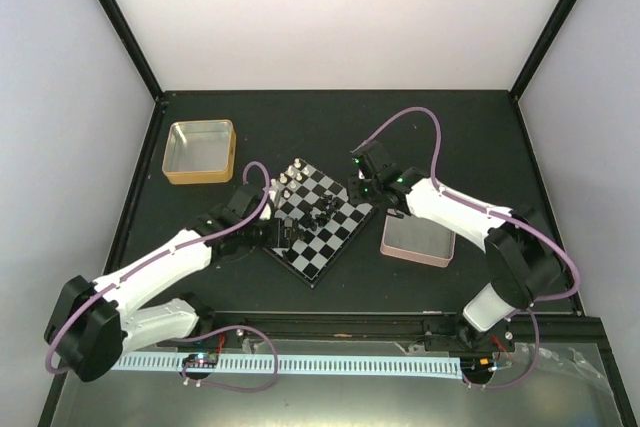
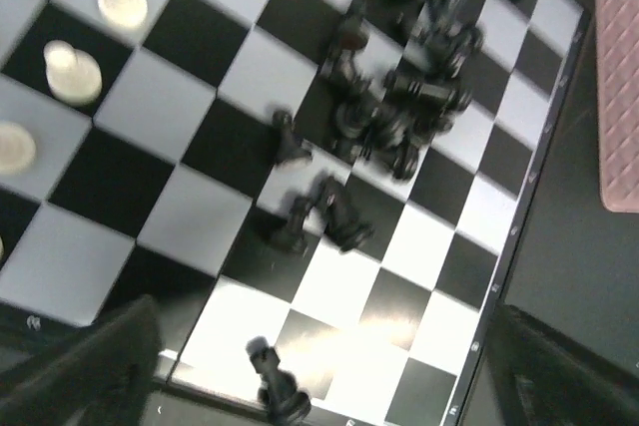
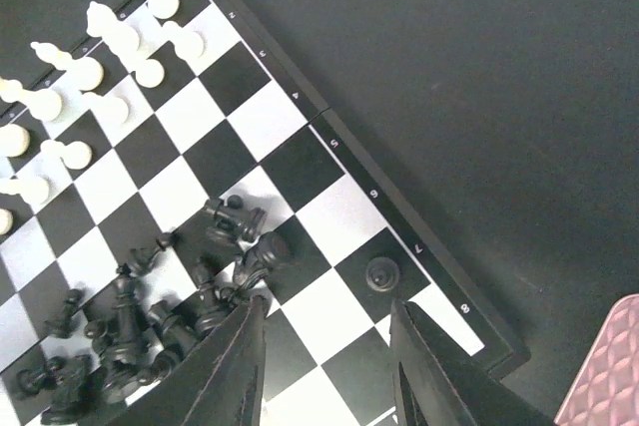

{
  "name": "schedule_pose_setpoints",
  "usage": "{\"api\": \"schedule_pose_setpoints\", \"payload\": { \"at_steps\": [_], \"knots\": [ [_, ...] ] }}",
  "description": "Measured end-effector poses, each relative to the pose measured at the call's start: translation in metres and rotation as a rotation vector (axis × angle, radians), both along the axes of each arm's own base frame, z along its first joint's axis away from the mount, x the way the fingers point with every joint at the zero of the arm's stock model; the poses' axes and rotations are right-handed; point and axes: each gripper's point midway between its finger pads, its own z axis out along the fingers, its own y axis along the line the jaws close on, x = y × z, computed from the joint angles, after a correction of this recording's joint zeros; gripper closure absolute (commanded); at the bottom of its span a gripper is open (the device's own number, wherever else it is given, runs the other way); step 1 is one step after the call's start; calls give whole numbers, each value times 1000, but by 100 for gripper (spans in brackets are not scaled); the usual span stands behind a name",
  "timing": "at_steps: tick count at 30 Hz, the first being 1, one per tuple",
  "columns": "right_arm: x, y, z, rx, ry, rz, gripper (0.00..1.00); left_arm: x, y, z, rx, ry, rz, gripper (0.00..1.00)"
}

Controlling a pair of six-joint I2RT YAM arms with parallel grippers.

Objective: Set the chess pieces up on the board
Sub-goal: Pick up the chess piece from the chessboard.

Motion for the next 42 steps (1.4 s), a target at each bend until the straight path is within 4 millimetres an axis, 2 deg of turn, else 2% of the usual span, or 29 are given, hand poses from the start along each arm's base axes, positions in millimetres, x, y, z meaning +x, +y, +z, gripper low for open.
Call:
{"api": "schedule_pose_setpoints", "payload": {
  "at_steps": [4,9,13,26,37,42],
  "knots": [
    [-5,0,4,25,18,-4,65,-16,4,-22,30,135,21,39],
    [-13,0,10,59,29,-6,66,-37,6,-52,102,307,57,49],
    [-16,-1,9,67,38,-7,67,-49,5,-63,130,369,72,54],
    [-26,-4,-3,64,76,0,69,-50,1,-67,143,423,103,74],
    [-27,-2,5,85,64,8,69,-45,-1,-67,157,422,107,82],
    [-35,6,11,135,88,55,66,-43,-1,-65,159,402,94,85]
  ]
}}
